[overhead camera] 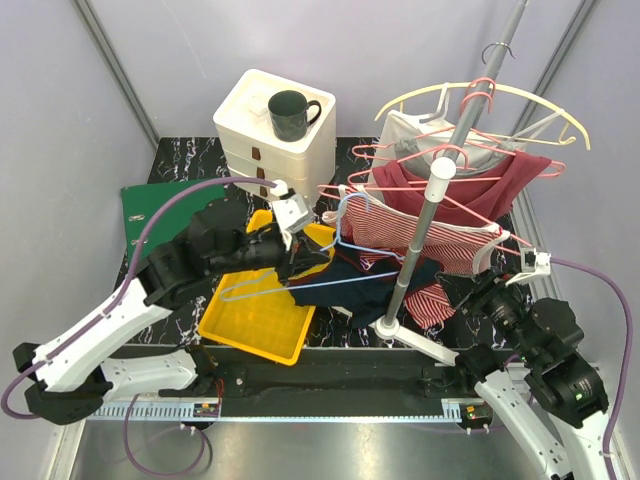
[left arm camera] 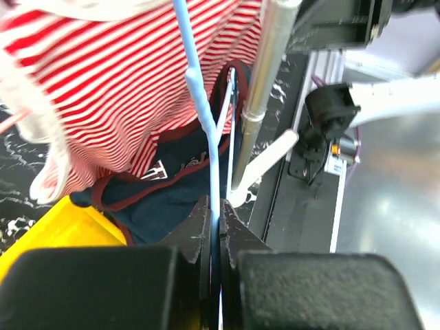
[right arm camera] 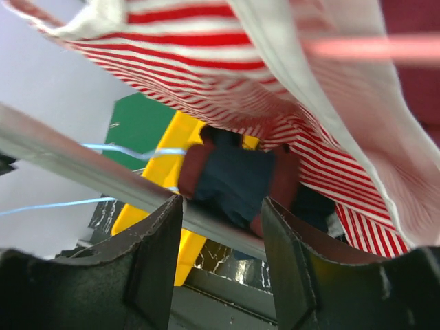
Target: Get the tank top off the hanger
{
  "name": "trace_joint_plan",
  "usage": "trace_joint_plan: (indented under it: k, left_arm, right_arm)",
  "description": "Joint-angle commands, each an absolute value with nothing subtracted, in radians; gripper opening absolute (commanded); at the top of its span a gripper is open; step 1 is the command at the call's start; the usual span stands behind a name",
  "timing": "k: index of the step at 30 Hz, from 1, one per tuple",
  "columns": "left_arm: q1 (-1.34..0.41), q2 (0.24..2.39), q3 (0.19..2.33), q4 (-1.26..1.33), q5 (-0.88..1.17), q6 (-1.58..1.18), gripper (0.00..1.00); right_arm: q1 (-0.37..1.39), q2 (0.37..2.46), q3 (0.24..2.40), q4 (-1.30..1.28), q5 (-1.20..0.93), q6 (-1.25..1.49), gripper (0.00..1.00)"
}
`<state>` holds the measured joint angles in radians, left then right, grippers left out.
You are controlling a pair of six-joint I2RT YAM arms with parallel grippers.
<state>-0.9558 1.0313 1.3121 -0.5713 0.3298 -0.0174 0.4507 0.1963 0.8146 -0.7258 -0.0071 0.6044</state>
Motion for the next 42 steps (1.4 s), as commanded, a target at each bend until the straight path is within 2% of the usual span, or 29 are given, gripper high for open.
trace_joint_plan:
  k: [1, 11, 15, 20, 26, 32, 35, 42]
  left_arm:
    - [-0.946, 0.95, 1.286, -0.557, 0.183, -0.118, 0.0]
    - [-0.937, 0.723, 1.339, -0.765, -0.023, -0.178, 0.0]
    - [-0.937, 0.649, 1.388, -0.827, -0.051, -0.198, 0.0]
    - [-0.939, 0.586, 1.436, -0.882, 0.081, -0.198, 0.0]
    - [-0.937, 0.6, 1.411, -0.893, 0.327, -0.149, 0.0]
    - [-0.939, 0.604, 1.387, -0.885, 0.498, -0.137, 0.0]
    - [-0.937, 0.624, 1.355, -0.845, 0.56, -0.153, 0.0]
    - [-0.939, 0.701, 1.269, -0.631, 0.681, -0.267, 0.0]
  right_arm:
    - [0.454, 0.202, 0.819, -0.793, 0.077, 0.65, 0.58]
    - [0.454, 0.172, 0.865, -0.833, 0.066, 0.634, 0.59]
    - [0.454, 0.184, 0.928, -0.828, -0.056, 0.574, 0.68]
    - [0.454, 0.247, 1.078, -0.825, -0.353, 0.476, 0.79]
    - [0.454, 0.368, 1.132, -0.766, -0.713, 0.4, 0.87]
    - [0.454, 0.479, 1.106, -0.698, -0.844, 0.416, 0.87]
    - [0.454, 0.482, 1.057, -0.566, -0.926, 0.474, 0.87]
    - [0.454, 0.483, 0.991, -0.506, -0.999, 0.529, 0.82]
